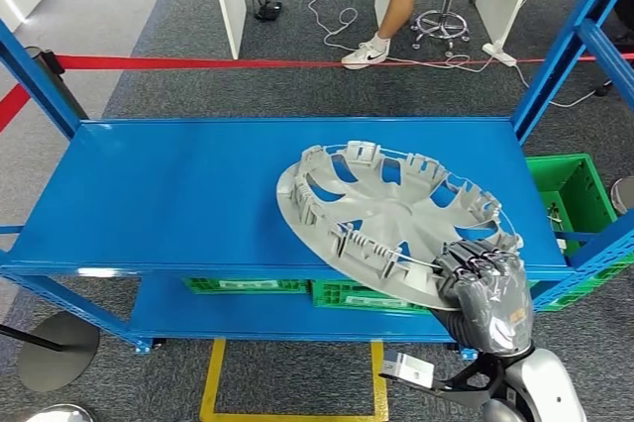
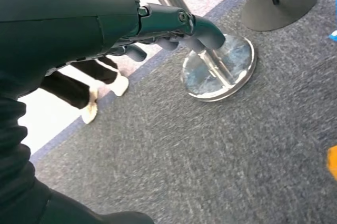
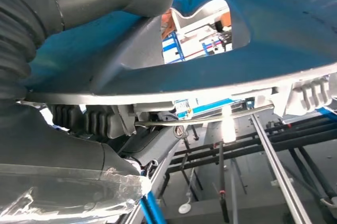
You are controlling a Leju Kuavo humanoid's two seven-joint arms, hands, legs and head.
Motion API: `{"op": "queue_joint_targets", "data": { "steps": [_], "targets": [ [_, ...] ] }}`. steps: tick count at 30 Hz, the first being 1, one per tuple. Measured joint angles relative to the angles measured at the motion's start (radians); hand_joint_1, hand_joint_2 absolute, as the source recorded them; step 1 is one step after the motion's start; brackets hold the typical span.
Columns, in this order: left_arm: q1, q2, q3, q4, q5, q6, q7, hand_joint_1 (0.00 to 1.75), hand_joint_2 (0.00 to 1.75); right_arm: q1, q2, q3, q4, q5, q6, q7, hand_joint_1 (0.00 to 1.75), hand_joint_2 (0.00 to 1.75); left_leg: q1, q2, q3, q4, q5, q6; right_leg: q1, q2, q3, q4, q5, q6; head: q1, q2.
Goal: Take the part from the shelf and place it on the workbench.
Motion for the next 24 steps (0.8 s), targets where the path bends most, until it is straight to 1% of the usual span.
{"op": "queue_joint_targets", "data": {
  "steps": [1, 2, 3, 4, 5, 6, 7, 8, 9, 10, 11, 12, 13, 14, 15, 16, 17, 18, 19, 20, 21, 22, 23, 24],
  "targets": [
    [0.001, 0.000, 0.002, 0.000, 0.000, 0.000, 0.000, 0.00, 1.75, 0.000, 0.000, -0.001, 0.000, 0.000, 0.000, 0.000, 1.75, 1.75, 0.001, 0.002, -0.010, 0.015, -0.017, -0.002, 0.002, -0.001, -0.009, 0.001, 0.006, -0.010, -0.002, 0.000],
    [0.002, 0.000, 0.004, 0.001, 0.000, 0.000, 0.000, 0.00, 1.75, 0.001, 0.000, -0.001, 0.000, -0.001, 0.001, 0.000, 1.75, 1.75, 0.001, 0.005, -0.024, 0.048, -0.049, -0.002, 0.004, -0.003, -0.018, 0.001, 0.012, -0.020, -0.004, 0.000],
    [0.001, 0.000, 0.005, 0.001, 0.000, 0.000, 0.000, 0.00, 1.75, 0.000, 0.000, -0.002, -0.001, -0.003, 0.002, 0.000, 1.75, 1.75, 0.000, 0.007, -0.045, 0.102, -0.093, -0.002, 0.007, -0.006, -0.027, 0.000, 0.018, -0.030, -0.006, 0.000],
    [0.000, 0.000, 0.006, 0.001, 0.000, 0.000, 0.000, 0.00, 1.75, 0.000, 0.000, -0.002, -0.001, -0.005, 0.003, 0.000, 1.75, 1.75, -0.003, 0.007, -0.067, 0.169, -0.137, 0.000, 0.011, -0.009, -0.036, 0.000, 0.024, -0.037, -0.007, 0.000],
    [-0.001, -0.001, 0.007, 0.001, 0.000, 0.000, 0.000, 0.00, 1.75, 0.001, 0.001, -0.002, -0.001, -0.009, 0.005, -0.001, 1.75, 1.75, -0.005, 0.007, -0.086, 0.232, -0.170, 0.003, 0.016, -0.012, -0.044, 0.001, 0.030, -0.043, -0.007, 0.000],
    [-0.001, -0.001, 0.008, 0.001, 0.000, 0.000, 0.000, 0.00, 1.75, 0.001, 0.001, -0.002, 0.000, -0.012, 0.007, -0.002, 1.75, 1.75, -0.008, 0.007, -0.093, 0.272, -0.184, 0.007, 0.020, -0.014, -0.052, 0.001, 0.036, -0.047, -0.007, 0.000],
    [-0.001, -0.001, 0.009, 0.001, 0.000, 0.000, 0.000, 0.00, 1.75, 0.001, 0.001, -0.002, 0.000, -0.016, 0.009, -0.003, 1.75, 1.75, -0.012, 0.007, -0.083, 0.277, -0.179, 0.013, 0.025, -0.015, -0.059, 0.001, 0.042, -0.050, -0.007, 0.000],
    [-0.001, -0.001, 0.010, 0.001, 0.000, 0.000, 0.000, 0.00, 1.75, 0.001, 0.001, -0.002, -0.001, -0.020, 0.011, -0.004, 1.75, 1.75, -0.016, 0.007, -0.054, 0.244, -0.156, 0.020, 0.028, -0.016, -0.066, 0.001, 0.048, -0.050, -0.006, 0.000],
    [-0.002, -0.001, 0.011, 0.001, 0.000, 0.001, 0.001, 0.00, 1.75, 0.000, 0.001, -0.002, -0.001, -0.023, 0.012, -0.005, 1.75, 1.75, -0.022, 0.007, -0.011, 0.184, -0.128, 0.029, 0.030, -0.016, -0.071, 0.001, 0.054, -0.049, -0.006, 0.000],
    [-0.003, -0.001, 0.011, 0.001, -0.001, 0.001, 0.001, 0.00, 1.75, 0.001, 0.001, -0.002, -0.001, -0.025, 0.012, -0.006, 1.75, 1.75, -0.028, 0.007, 0.037, 0.113, -0.108, 0.038, 0.032, -0.016, -0.075, 0.001, 0.059, -0.047, -0.006, 0.000],
    [-0.004, -0.001, 0.012, 0.001, -0.001, 0.001, 0.001, 0.00, 1.75, 0.001, 0.001, -0.002, -0.002, -0.027, 0.012, -0.007, 1.75, 1.75, -0.032, 0.007, 0.075, 0.051, -0.096, 0.043, 0.033, -0.016, -0.079, 0.001, 0.065, -0.043, -0.006, 0.000],
    [-0.006, -0.001, 0.012, 0.001, -0.001, 0.002, 0.001, 0.00, 1.75, 0.001, 0.002, -0.002, -0.004, -0.028, 0.012, -0.007, 1.75, 1.75, -0.036, 0.007, 0.097, 0.011, -0.093, 0.045, 0.033, -0.017, -0.081, 0.000, 0.072, -0.039, -0.006, 0.000],
    [-0.007, -0.001, 0.012, 0.001, -0.001, 0.002, 0.001, 0.00, 1.75, 0.000, 0.002, -0.003, -0.005, -0.030, 0.012, -0.008, 1.75, 1.75, -0.038, 0.007, 0.105, -0.009, -0.093, 0.045, 0.032, -0.018, -0.083, -0.002, 0.079, -0.032, -0.006, 0.000],
    [-0.008, -0.001, 0.013, 0.001, -0.001, 0.002, 0.001, 0.00, 1.75, 0.000, 0.002, -0.003, -0.006, -0.031, 0.012, -0.008, 1.75, 1.75, -0.038, 0.007, 0.102, -0.016, -0.086, 0.045, 0.032, -0.018, -0.084, -0.006, 0.089, -0.026, -0.006, 0.000],
    [-0.008, -0.002, 0.013, 0.001, -0.001, 0.002, 0.001, 0.00, 1.75, 0.001, 0.002, -0.003, -0.006, -0.031, 0.012, -0.009, 1.75, 1.75, -0.037, 0.008, 0.096, -0.019, -0.077, 0.047, 0.031, -0.018, -0.087, -0.008, 0.092, -0.020, -0.006, 0.000],
    [-0.008, -0.002, 0.013, 0.001, -0.001, 0.002, 0.001, 0.00, 1.75, 0.001, 0.003, -0.003, -0.007, -0.032, 0.012, -0.009, 1.75, 1.75, -0.035, 0.009, 0.090, -0.023, -0.068, 0.050, 0.031, -0.017, -0.094, -0.002, 0.081, -0.015, -0.005, 0.000],
    [-0.008, -0.003, 0.013, 0.001, -0.001, 0.002, 0.001, 0.00, 1.75, 0.002, 0.003, -0.004, -0.008, -0.032, 0.012, -0.009, 1.75, 1.75, -0.032, 0.011, 0.082, -0.026, -0.057, 0.055, 0.030, -0.017, -0.105, 0.022, 0.052, -0.010, -0.004, 0.000],
    [-0.008, -0.004, 0.013, 0.001, -0.001, 0.002, 0.001, 0.00, 1.75, 0.002, 0.003, -0.004, -0.008, -0.032, 0.013, -0.009, 1.75, 1.75, -0.031, 0.012, 0.073, -0.026, -0.048, 0.059, 0.029, -0.017, -0.120, 0.067, 0.008, -0.006, -0.003, 0.000],
    [-0.008, -0.005, 0.014, 0.001, -0.001, 0.002, 0.001, 0.00, 1.75, 0.002, 0.004, -0.004, -0.008, -0.032, 0.013, -0.009, 1.75, 1.75, -0.031, 0.013, 0.062, -0.026, -0.039, 0.062, 0.029, -0.018, -0.136, 0.127, -0.040, -0.002, -0.001, 0.000],
    [-0.008, -0.005, 0.014, 0.001, -0.001, 0.002, 0.001, 0.00, 1.75, 0.001, 0.004, -0.004, -0.008, -0.033, 0.013, -0.009, 1.75, 1.75, -0.031, 0.014, 0.051, -0.026, -0.030, 0.064, 0.028, -0.018, -0.149, 0.191, -0.077, 0.001, -0.001, 0.000],
    [-0.008, -0.005, 0.014, 0.001, -0.001, 0.002, 0.001, 0.00, 1.75, 0.001, 0.004, -0.004, -0.008, -0.033, 0.013, -0.009, 1.75, 1.75, -0.032, 0.014, 0.040, -0.025, -0.021, 0.063, 0.028, -0.018, -0.153, 0.238, -0.093, 0.004, -0.001, 0.000],
    [-0.008, -0.005, 0.014, 0.001, -0.001, 0.002, 0.001, 0.00, 1.75, 0.002, 0.004, -0.004, -0.008, -0.033, 0.014, -0.009, 1.75, 1.75, -0.032, 0.015, 0.028, -0.025, -0.011, 0.062, 0.028, -0.018, -0.145, 0.258, -0.087, 0.005, -0.001, 0.000],
    [-0.008, -0.005, 0.014, 0.001, -0.001, 0.002, 0.001, 0.00, 1.75, 0.001, 0.004, -0.004, -0.008, -0.034, 0.014, -0.010, 1.75, 1.75, -0.032, 0.015, 0.017, -0.025, -0.002, 0.061, 0.028, -0.018, -0.119, 0.240, -0.063, 0.005, -0.001, 0.000],
    [-0.008, -0.005, 0.014, 0.001, -0.001, 0.002, 0.001, 0.00, 1.75, 0.001, 0.004, -0.004, -0.008, -0.036, 0.014, -0.011, 1.75, 1.75, -0.032, 0.015, 0.007, -0.024, 0.007, 0.058, 0.028, -0.018, -0.075, 0.189, -0.034, 0.004, -0.001, 0.000]
  ]
}}
